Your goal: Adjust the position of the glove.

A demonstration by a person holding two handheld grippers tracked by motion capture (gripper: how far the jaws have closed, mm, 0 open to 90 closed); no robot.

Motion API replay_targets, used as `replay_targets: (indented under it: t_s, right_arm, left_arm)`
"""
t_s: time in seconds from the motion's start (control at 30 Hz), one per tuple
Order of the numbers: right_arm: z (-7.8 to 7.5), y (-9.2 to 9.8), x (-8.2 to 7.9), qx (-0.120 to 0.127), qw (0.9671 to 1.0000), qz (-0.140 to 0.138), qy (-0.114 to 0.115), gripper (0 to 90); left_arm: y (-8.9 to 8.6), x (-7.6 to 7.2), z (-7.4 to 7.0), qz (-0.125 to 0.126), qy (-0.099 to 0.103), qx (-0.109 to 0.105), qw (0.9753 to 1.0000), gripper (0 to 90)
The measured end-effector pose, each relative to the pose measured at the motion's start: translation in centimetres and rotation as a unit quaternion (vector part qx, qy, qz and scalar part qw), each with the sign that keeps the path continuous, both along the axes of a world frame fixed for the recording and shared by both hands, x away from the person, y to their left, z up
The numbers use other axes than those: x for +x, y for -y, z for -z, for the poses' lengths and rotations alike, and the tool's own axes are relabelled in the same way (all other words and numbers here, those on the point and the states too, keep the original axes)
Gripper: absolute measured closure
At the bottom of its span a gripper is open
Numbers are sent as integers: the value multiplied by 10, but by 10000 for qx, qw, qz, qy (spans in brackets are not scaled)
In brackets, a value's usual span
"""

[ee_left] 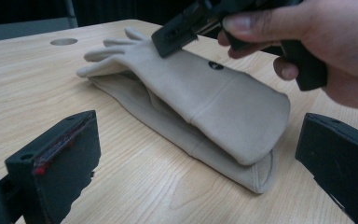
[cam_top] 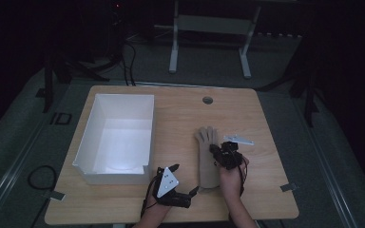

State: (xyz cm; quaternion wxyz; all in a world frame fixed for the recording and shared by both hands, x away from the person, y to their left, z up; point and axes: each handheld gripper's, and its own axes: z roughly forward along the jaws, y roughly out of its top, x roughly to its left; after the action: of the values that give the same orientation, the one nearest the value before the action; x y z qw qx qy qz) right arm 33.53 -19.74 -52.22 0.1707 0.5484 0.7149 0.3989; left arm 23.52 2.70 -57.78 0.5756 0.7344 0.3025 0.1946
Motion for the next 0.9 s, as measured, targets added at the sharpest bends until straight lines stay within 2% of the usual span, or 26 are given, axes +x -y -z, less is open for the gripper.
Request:
replay_targets:
  t_s: [0.3,0.5,0.6,0.83,0.9]
  right_arm:
    - [17,-1,0,64,9998,-1,-177,838]
    - [24,-2,1,96,9997,-55,-215,777]
    - [20,-1,0,145,9997,-116,-173,702]
    - [0,9,-1,23,9989,-441,172,470]
    - [-4,13,3,35,9982,-576,153,409]
  left_arm:
    - [0,0,0,11,4,6,10000,4]
    - [0,0,0,19,-2,7,10000,4]
    - [0,0,0,19,-11,-14,10000,4]
    - [0,0,0,0,6,-15,10000,4]
    - [0,1,0,-31,-58,-7,10000,4]
